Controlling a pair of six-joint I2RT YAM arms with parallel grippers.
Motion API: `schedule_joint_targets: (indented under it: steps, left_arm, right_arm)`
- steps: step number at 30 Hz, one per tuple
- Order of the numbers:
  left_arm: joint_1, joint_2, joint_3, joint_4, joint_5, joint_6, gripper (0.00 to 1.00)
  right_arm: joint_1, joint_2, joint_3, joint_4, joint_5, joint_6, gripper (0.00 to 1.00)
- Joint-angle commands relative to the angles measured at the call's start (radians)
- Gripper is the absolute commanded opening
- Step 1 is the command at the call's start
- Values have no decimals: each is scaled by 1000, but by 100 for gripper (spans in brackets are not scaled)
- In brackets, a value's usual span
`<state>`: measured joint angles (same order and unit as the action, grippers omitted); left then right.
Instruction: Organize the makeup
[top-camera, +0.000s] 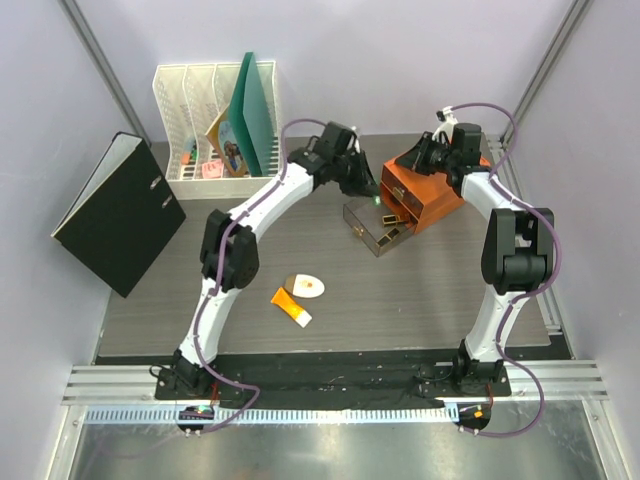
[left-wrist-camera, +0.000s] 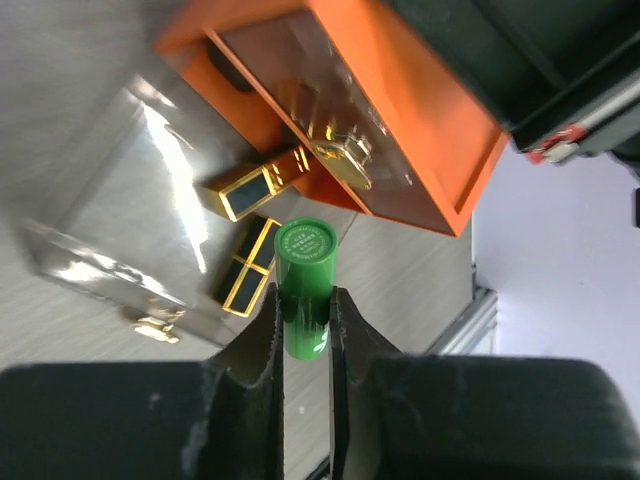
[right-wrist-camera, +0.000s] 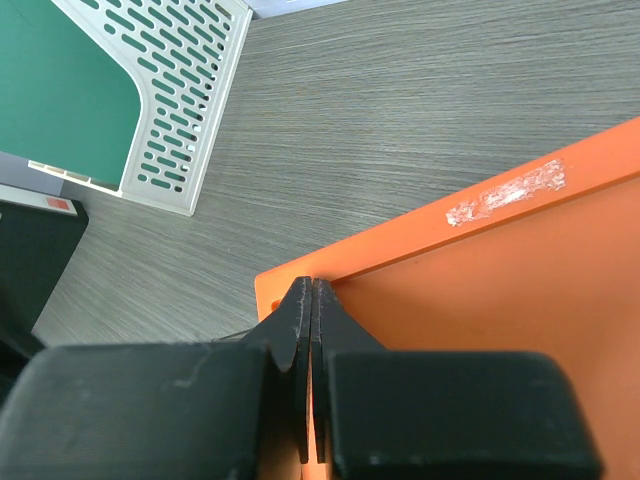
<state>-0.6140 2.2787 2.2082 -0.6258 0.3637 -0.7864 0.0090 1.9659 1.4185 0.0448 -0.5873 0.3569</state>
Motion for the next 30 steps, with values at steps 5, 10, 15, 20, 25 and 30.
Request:
schedule_joint_targets:
  steps: [5, 10, 15, 20, 25, 30]
  left_arm:
    - [-41, 85, 33, 124, 55, -122, 26]
    - [-44, 105, 44, 126, 67, -131, 45]
    - [-43, 78, 42, 110, 46, -106, 49]
    - [-32, -20, -23, 63, 1, -19, 43]
    - [3, -152, -237, 75, -34, -2, 5]
    - [25, -251, -432, 80, -83, -7, 0]
  right_arm:
    - [8, 152, -118, -433, 118, -78, 1]
    - [8, 152, -118, -433, 118, -79, 1]
    - [8, 151, -118, -433, 116, -81, 1]
    - [8, 151, -118, -433, 116, -78, 1]
    - [8, 151, -118, -433, 118, -79, 1]
    - [8, 151, -118, -433, 118, -79, 1]
